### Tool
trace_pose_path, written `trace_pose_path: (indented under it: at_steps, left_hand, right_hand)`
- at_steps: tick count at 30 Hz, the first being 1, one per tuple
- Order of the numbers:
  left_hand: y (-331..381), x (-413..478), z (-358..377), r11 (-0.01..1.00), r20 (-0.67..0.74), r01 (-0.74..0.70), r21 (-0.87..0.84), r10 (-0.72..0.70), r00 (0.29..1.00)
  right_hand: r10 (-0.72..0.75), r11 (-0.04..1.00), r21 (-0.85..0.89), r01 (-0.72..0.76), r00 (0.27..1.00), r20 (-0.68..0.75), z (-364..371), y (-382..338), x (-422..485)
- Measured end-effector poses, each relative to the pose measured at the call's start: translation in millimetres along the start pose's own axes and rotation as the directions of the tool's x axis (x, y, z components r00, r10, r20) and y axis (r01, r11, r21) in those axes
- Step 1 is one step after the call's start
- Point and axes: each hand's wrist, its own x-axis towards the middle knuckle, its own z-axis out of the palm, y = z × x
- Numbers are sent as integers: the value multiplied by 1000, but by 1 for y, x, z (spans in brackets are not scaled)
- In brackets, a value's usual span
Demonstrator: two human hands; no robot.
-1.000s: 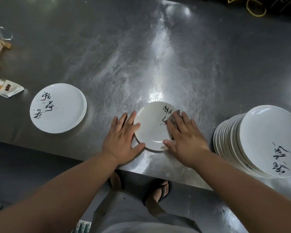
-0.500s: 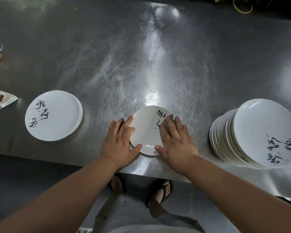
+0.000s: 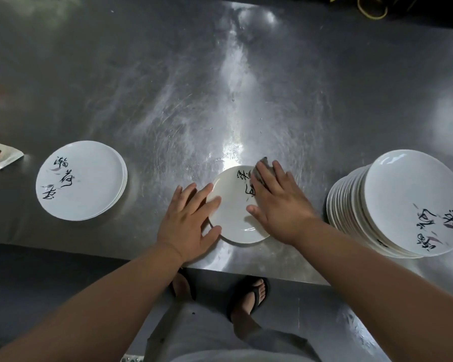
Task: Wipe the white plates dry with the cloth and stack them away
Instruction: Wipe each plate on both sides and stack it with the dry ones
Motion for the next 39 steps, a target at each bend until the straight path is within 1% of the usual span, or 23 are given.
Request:
trace_pose_path:
  at_steps: [2,4,6,8,10,12,14,16,18,19,21,23,25,27,29,30,31,32,34,35,36,39]
  left_hand:
    - [0,0,2,1000,3,17,-1,-17,1000]
    - [0,0,5,1000,-19,29,-3,-29,999]
    - [-1,0,8,1000,-67,17,-3,-17,998]
    - [-1,0,9,1000,-88,14,-9,-15,996]
    - [-1,0,8,999,-78,34,-14,-35,996]
    - [0,0,7,999,-84,36,-33,-38,996]
    - [1,-1,6,999,-99,6,-46,-10,995]
    - [0,-1,6,999,-97,-7,-33,4,995]
    - [1,-1,7,1000,-83,20,-16,-21,996]
    - [2,-1,7,999,-84,35,-15,-36,996]
    - [2,0,9,999,-106,48,-23,-51,993]
    - [1,0,11,999,-114,43,-21,-45,993]
    - [1,1,11,999,-110,43,-10,-44,993]
    - [1,1,9,999,-102,49,-8,-49,994]
    - [0,1,8,999,-101,44,-13,-45,994]
    - [0,1,8,999,-107,38,-13,-39,993]
    - [0,1,9,999,-116,34,-8,-35,993]
    - [1,1,10,999,-119,36,-2,-36,992]
    - [1,1,11,999,-100,50,9,-49,994]
    - [1,1,11,998,-90,54,13,-53,995]
    - [0,1,11,999,-89,52,16,-50,995]
    - [-2,1,12,1000,-115,22,3,-22,993]
  right_hand:
    - [39,997,70,-41,999,31,2,-12,-9]
    - [51,994,92,-56,997,57,13,-27,-35]
    - [23,994,105,-32,996,86,23,-42,-70]
    - [-22,992,128,7,993,120,28,-43,-87]
    - [-34,992,123,23,996,81,28,-26,-75]
    - [-10,996,89,7,999,41,23,-5,-50]
    - [10,998,54,-13,999,52,17,3,-29]
    - [38,998,55,-42,997,71,19,-10,-25]
    - [56,993,98,-64,995,87,26,-35,-39]
    - [33,992,117,-43,996,88,33,-46,-50]
    - [-77,992,104,70,995,67,47,-59,-75]
    - [-143,987,85,139,989,46,55,-51,-83]
    - [-113,991,72,113,994,3,49,-32,-67]
    - [-17,997,74,16,1000,14,37,-16,-41]
    - [52,995,81,-54,998,35,33,-19,-30]
    - [61,993,97,-64,998,32,35,-28,-33]
    - [44,992,117,-46,999,25,39,-40,-44]
    - [-3,992,128,1,1000,12,43,-52,-58]
    - [-119,988,105,118,993,0,51,-66,-83]
    - [-150,985,89,150,989,2,52,-65,-87]
    - [-164,982,91,164,986,3,50,-59,-82]
    - [-117,989,89,115,993,17,38,-24,-52]
